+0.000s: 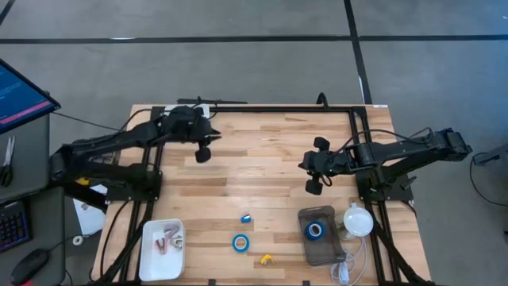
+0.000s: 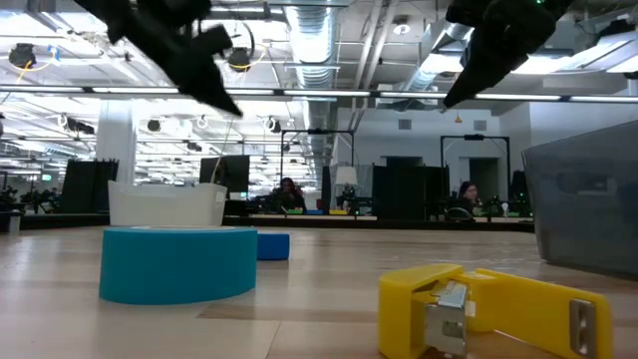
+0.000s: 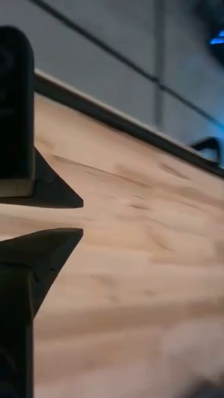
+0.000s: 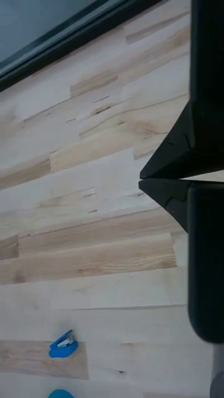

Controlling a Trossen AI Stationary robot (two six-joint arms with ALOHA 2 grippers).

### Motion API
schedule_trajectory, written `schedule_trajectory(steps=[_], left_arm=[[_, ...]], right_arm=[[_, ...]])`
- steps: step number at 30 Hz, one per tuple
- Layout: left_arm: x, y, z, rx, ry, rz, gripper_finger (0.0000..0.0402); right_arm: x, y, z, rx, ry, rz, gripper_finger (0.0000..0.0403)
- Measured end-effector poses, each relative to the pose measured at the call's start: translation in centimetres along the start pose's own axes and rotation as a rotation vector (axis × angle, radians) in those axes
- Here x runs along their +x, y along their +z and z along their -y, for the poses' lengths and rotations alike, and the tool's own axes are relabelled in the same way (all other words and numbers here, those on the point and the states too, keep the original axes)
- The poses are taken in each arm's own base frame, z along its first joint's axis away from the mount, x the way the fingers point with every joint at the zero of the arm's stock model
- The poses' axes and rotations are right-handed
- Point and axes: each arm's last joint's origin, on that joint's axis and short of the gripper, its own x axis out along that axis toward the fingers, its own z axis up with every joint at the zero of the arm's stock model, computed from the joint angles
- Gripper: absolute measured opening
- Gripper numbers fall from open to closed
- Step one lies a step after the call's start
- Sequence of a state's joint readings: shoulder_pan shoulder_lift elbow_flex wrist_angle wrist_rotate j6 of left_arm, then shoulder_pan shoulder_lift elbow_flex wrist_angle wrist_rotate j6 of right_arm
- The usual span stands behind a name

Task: Pick and place Stapler, Stapler remover, tape
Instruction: Put the yellow stapler into the top white bin

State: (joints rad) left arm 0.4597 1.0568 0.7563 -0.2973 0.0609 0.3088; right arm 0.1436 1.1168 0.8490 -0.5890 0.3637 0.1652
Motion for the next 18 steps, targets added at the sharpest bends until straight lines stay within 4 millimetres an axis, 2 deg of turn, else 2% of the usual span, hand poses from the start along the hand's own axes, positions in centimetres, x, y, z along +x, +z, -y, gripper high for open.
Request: schedule_trajectory(steps=[5, 9, 12, 18], left_arm=[[-2.5, 1.6, 1.7, 0.051, -0.033, 0.157, 0.0051], [-3.8, 2.3, 2.3, -0.012, -0.052, 0.245, 0.0053], [-4.1, 2.5, 2.7, -0.069, -0.079, 0.257, 0.0049], [-3.8, 2.7, 4.6, -0.03, -0.161, 0.246, 0.0029]], right_arm=[[0.1, 0.0, 0.2, -0.023, -0.007, -0.001, 0.0], [0.1, 0.2, 0.2, 0.003, -0.005, 0.016, 0.0], [0.1, 0.8, 0.1, 0.026, 0.02, 0.07, 0.0], [-0.4, 1.4, -1.3, -0.037, 0.111, 0.15, 0.0]])
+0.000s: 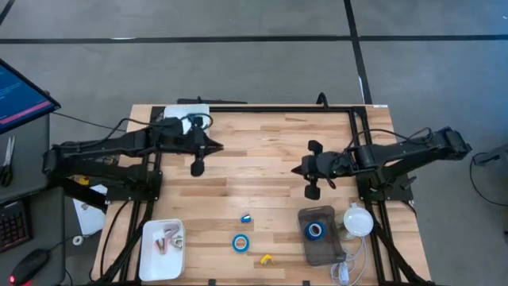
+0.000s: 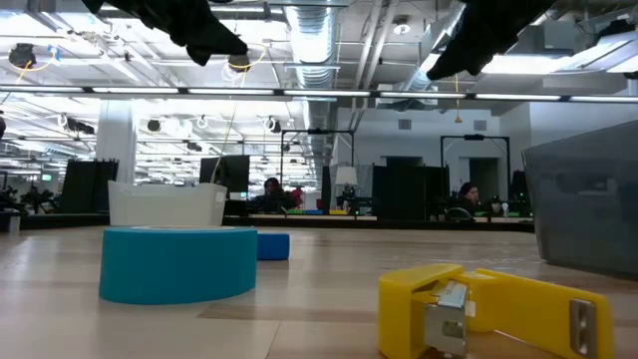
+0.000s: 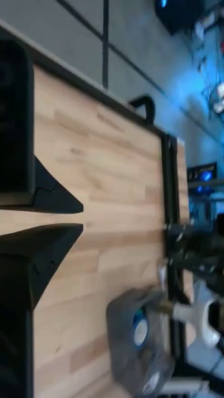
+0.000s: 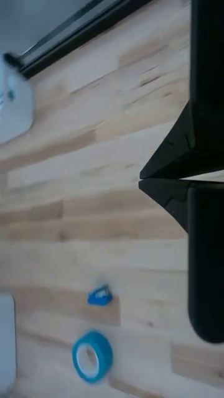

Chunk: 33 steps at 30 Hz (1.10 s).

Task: Pick and place Stapler, Stapler remover, tape
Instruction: Put the yellow stapler into the top white bin

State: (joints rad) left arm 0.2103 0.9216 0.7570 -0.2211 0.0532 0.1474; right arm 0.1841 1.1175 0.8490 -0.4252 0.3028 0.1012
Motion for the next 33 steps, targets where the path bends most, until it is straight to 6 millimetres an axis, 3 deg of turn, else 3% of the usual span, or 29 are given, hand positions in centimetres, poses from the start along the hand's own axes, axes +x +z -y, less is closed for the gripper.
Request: schedule_trajectory(steps=[8, 19, 25, 33], left_arm=[[0.2, 0.2, 2.5, 0.047, -0.115, 0.006, 0.0007], [0.2, 0.3, 2.9, 0.074, -0.131, 0.01, 0.0004], [0.2, 0.2, 2.8, 0.083, -0.129, 0.01, 0.0004], [0.2, 0.2, 2.8, 0.084, -0.13, 0.003, 0.0004]], right_arm=[[-0.5, 0.1, -1.8, -0.16, 0.172, 0.028, 0.0], [-0.7, 1.0, -2.7, -0.185, 0.291, 0.109, 0.0], [1.5, 2.9, -5.2, -0.257, 0.327, -0.001, 0.0], [5.2, 5.3, -9.6, -0.525, 0.377, -0.197, 0.0]])
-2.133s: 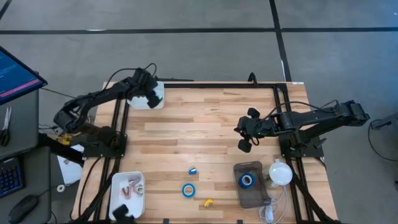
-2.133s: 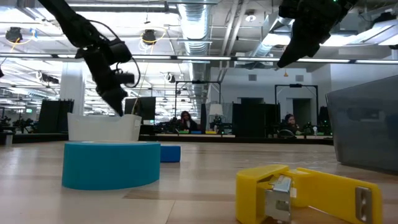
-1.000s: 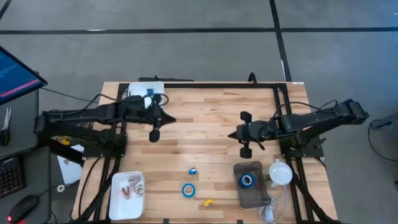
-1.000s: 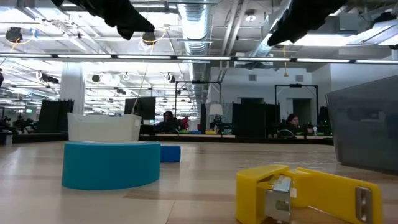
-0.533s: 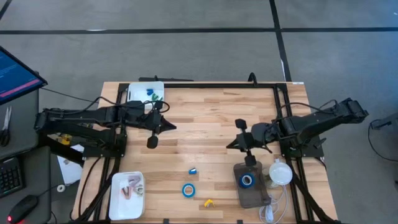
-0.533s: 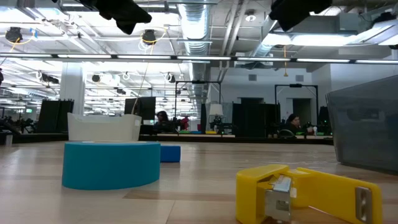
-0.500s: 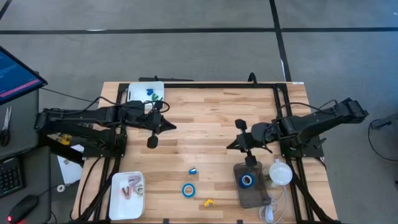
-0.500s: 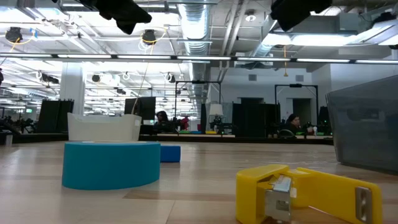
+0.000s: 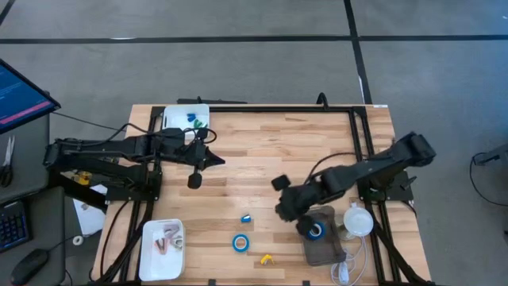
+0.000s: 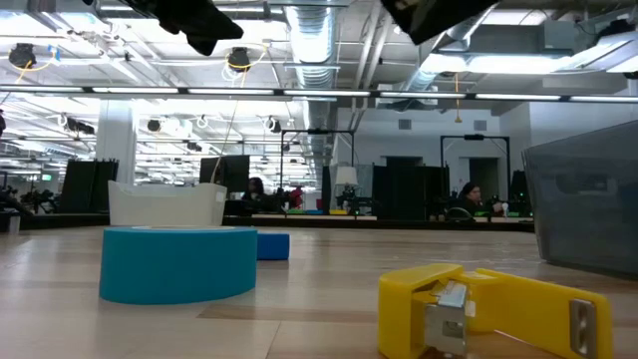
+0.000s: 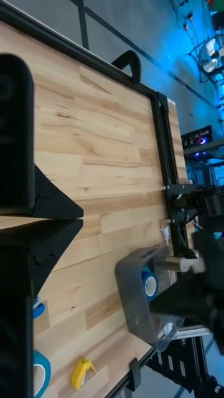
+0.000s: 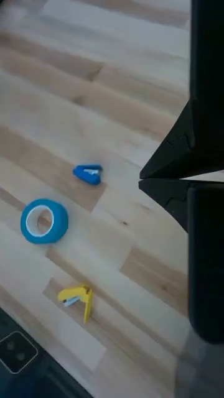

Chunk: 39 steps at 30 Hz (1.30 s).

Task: Pick and place Stapler, Stapler remover, tape
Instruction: Put the yellow stapler into the top white bin

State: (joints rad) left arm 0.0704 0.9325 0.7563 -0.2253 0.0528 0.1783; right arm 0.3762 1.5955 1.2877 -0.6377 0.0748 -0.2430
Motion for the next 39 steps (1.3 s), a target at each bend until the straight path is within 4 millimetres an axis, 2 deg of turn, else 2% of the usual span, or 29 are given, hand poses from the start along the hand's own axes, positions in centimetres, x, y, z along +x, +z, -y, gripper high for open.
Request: schedule_trajectory(steps=[6, 8, 17, 22, 30, 36, 39], left_arm=[[0.0, 0.0, 0.0, 0.0, 0.0, 0.001, 0.0004], [0.0, 0.0, 0.0, 0.0, 0.0, 0.001, 0.0004], [0.0, 0.0, 0.0, -0.006, 0.0, -0.003, 0.0004], [0.0, -0.1, 0.0, -0.06, -0.001, -0.006, 0.0004], [0.0, -0.2, 0.0, -0.065, -0.003, -0.019, 0.0004], [0.0, -0.2, 0.0, -0.13, -0.003, -0.021, 0.0004], [0.0, -0.2, 0.0, -0.133, -0.003, -0.021, 0.0004]], right_arm=[[2.9, 2.0, -1.5, -0.113, 0.083, -0.032, 0.0], [4.0, 2.4, -2.2, -0.085, 0.118, -0.043, 0.0], [7.2, 5.6, -3.2, 0.431, 0.151, -0.075, 0.0], [8.3, 6.0, -4.8, 0.634, 0.152, -0.179, 0.0], [8.6, 5.6, -7.0, 1.089, 0.099, -0.294, 0.0], [8.3, 5.7, -9.0, 1.235, 0.133, -0.346, 0.0001], [8.3, 5.7, -9.2, 1.315, 0.101, -0.345, 0.0012]])
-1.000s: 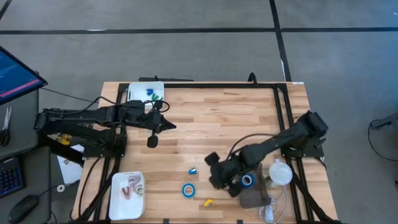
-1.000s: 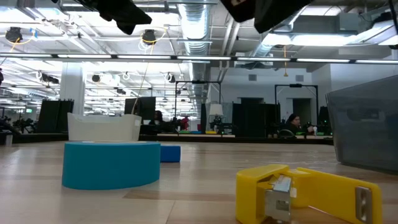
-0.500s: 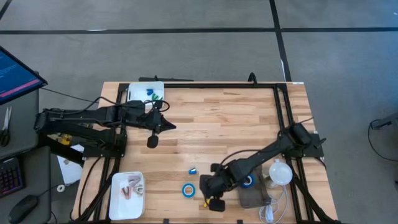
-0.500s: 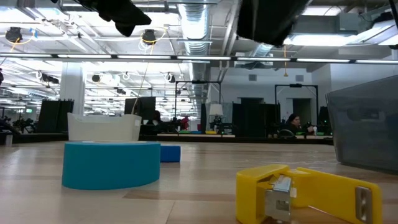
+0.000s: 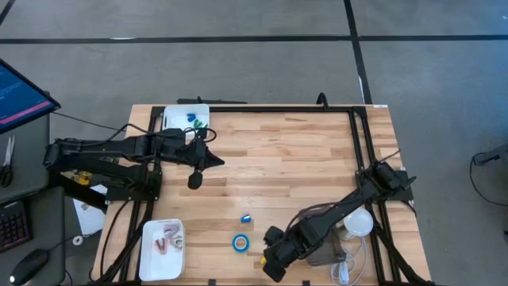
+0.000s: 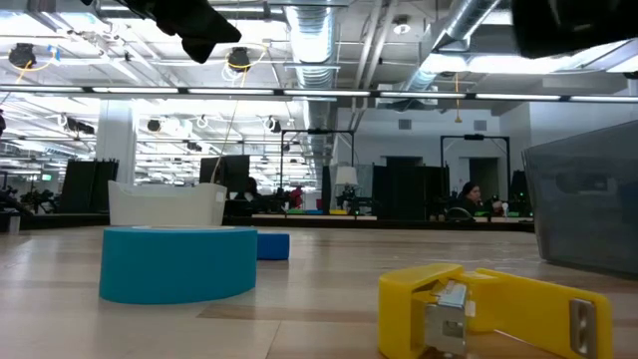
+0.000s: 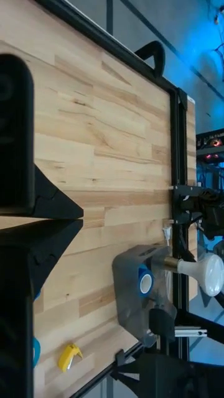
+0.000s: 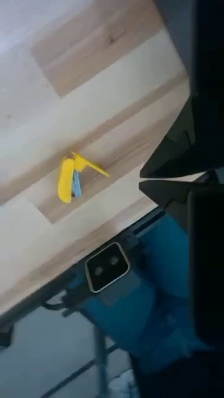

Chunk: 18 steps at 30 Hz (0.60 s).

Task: Pick and place Stapler, Stapler remover, tape
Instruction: Put the yellow stapler into the top white bin

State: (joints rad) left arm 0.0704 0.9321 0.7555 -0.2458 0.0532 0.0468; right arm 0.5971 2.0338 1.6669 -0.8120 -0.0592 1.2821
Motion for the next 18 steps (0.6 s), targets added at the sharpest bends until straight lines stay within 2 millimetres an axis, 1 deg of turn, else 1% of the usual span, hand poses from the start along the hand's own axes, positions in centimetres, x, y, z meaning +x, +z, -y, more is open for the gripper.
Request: schedule_trajectory(steps=[5, 7, 11, 13, 18], left_arm=[[0.0, 0.0, 0.0, -0.003, 0.0, 0.0, 0.0004], [0.0, 0.0, 0.0, -0.003, 0.0, -0.001, 0.0004], [0.0, 0.0, 0.0, -0.003, 0.0, 0.0, 0.0004], [0.0, 0.0, 0.0, -0.003, 0.0, 0.0, 0.0004], [0.0, 0.0, 0.0, -0.003, 0.0, 0.0, 0.0004]], right_arm=[[0.1, 0.4, 0.5, 0.036, -0.045, 0.05, 0.006], [0.5, 0.6, 1.0, 0.045, -0.059, 0.048, 0.0081], [1.6, 0.4, 1.8, 0.042, -0.066, 0.019, 0.0119], [2.2, 0.2, 2.2, 0.043, -0.066, -0.012, 0.0133], [3.5, 0.2, 2.4, 0.035, 0.02, -0.011, 0.0155]])
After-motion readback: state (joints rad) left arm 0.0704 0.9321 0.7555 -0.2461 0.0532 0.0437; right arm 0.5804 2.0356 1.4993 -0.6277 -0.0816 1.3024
